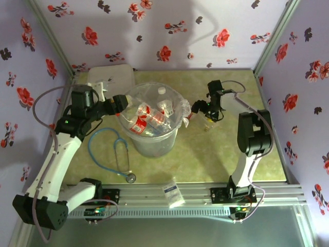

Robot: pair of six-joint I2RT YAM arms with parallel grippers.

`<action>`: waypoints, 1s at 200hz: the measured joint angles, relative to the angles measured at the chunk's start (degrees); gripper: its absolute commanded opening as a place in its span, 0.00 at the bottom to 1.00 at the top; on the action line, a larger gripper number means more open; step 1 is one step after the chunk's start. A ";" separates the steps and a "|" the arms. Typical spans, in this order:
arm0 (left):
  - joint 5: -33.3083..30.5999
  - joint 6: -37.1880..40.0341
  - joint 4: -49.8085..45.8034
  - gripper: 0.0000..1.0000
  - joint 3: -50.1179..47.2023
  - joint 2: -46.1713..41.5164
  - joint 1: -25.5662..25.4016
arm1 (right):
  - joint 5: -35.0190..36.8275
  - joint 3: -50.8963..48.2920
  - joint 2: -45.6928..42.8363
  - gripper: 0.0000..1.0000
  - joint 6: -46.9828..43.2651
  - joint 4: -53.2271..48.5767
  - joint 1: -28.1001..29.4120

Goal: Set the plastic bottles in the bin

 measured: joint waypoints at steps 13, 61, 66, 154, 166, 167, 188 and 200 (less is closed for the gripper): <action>0.02 -0.02 0.42 0.79 -0.07 0.22 0.00 | 0.20 -0.15 -0.33 0.99 -0.46 -1.05 0.22; 0.00 -0.02 1.44 0.79 -0.24 0.87 0.11 | 3.50 8.79 2.75 1.00 -10.21 -11.96 2.67; 0.02 -0.04 1.73 0.79 -0.24 1.01 0.11 | 4.09 10.60 3.76 1.00 -11.52 -12.72 3.10; 0.04 0.00 2.82 0.79 -0.28 1.60 0.96 | 7.45 21.40 16.72 0.87 -21.68 -21.53 6.78; 0.04 0.00 2.82 0.79 -0.33 1.57 1.11 | 7.48 21.40 16.52 0.82 -21.22 -21.38 6.45; 0.04 0.00 2.82 0.79 -0.33 1.57 1.11 | 7.48 21.40 16.50 0.81 -21.29 -21.38 6.43; 0.02 0.00 2.67 0.80 -0.33 1.49 1.25 | 7.45 20.98 15.82 0.75 -20.70 -21.00 5.60; 0.02 0.00 2.47 0.81 -0.33 1.31 1.29 | 7.45 20.31 14.97 0.72 -20.44 -20.65 5.07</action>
